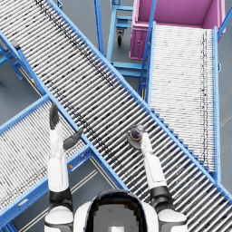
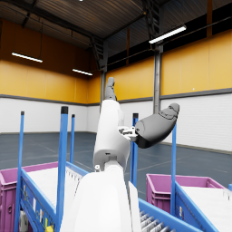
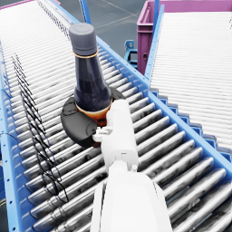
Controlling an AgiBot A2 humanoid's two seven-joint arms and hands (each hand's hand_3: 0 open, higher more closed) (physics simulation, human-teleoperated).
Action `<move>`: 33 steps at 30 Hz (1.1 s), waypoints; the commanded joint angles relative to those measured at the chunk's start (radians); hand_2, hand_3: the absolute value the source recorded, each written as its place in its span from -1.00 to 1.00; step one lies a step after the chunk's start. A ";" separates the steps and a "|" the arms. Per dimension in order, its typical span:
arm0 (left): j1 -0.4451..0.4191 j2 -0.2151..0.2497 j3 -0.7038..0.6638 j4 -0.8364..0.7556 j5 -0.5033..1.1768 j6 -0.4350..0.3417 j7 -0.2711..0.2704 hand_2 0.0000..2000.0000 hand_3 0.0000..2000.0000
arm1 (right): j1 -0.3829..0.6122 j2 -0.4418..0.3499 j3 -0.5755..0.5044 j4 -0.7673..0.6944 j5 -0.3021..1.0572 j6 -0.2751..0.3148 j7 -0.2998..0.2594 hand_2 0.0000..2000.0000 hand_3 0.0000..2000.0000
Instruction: Pick up the oil and place it on the left assembly line, put the cola on the right, and keep Sprite still
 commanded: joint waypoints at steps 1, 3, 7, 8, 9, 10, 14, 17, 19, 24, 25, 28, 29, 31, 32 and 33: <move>0.000 0.001 -0.003 -0.001 0.000 0.000 0.000 -1.00 -1.00 | -0.016 0.003 -0.008 0.137 0.000 -0.027 -0.004 1.00 1.00; -0.001 0.002 -0.006 -0.003 0.000 0.000 0.000 -1.00 -1.00 | -0.010 -0.003 -0.081 0.298 0.000 -0.051 -0.009 1.00 1.00; 0.010 0.004 -0.011 -0.022 0.000 0.000 0.000 -1.00 -1.00 | 0.111 -0.016 -0.204 0.423 -0.001 0.077 -0.007 1.00 1.00; 0.014 0.004 -0.009 -0.028 0.000 0.000 0.000 -1.00 -1.00 | 0.126 -0.015 -0.219 0.433 -0.002 0.084 -0.008 1.00 1.00; 0.000 0.006 -0.009 -0.017 0.000 0.000 0.000 -1.00 -1.00 | 0.143 -0.014 -0.233 0.441 -0.002 0.088 -0.008 1.00 1.00; 0.017 0.005 -0.006 -0.029 0.000 0.000 0.000 -1.00 -1.00 | 0.174 -0.009 -0.263 0.433 -0.002 0.090 -0.007 1.00 1.00; 0.027 0.008 0.009 -0.033 0.000 0.000 0.000 -1.00 -1.00 | 0.284 0.023 -0.368 0.356 -0.002 0.100 -0.007 1.00 1.00; 0.016 0.011 0.008 -0.032 0.000 0.000 0.000 -1.00 -1.00 | 0.389 0.063 -0.453 0.205 -0.002 0.102 -0.007 1.00 1.00; 0.020 0.012 0.011 -0.036 0.000 0.000 0.000 -1.00 -1.00 | 0.466 0.091 -0.487 0.100 -0.002 0.101 -0.006 1.00 1.00; 0.016 0.015 0.021 -0.060 0.000 0.000 0.000 -1.00 -1.00 | 0.658 0.136 -0.531 -0.156 -0.003 0.036 -0.004 -1.00 -0.31; 0.013 0.016 0.019 -0.064 0.000 0.000 0.000 -1.00 -1.00 | 0.698 0.151 -0.527 -0.194 -0.003 0.026 -0.004 -1.00 -0.63; 0.007 0.019 0.031 -0.065 0.000 0.000 0.000 -1.00 -1.00 | 0.816 0.184 -0.539 -0.295 -0.003 0.011 -0.004 -1.00 -1.00; 0.013 0.019 0.027 -0.060 0.000 0.000 0.000 -1.00 -1.00 | 0.834 0.188 -0.536 -0.279 -0.003 0.008 -0.004 -1.00 -1.00; 0.007 0.021 0.029 -0.065 0.000 0.000 0.000 -1.00 -1.00 | 0.795 0.177 -0.506 -0.140 -0.004 0.005 -0.004 -1.00 -1.00; 0.000 0.022 0.027 -0.062 0.000 0.000 0.000 -1.00 -1.00 | 0.748 0.168 -0.479 -0.038 -0.004 0.004 -0.004 -1.00 -1.00; 0.010 0.023 0.033 -0.061 0.000 0.000 0.000 -1.00 -1.00 | 0.696 0.160 -0.459 0.061 -0.004 0.003 -0.004 -1.00 -1.00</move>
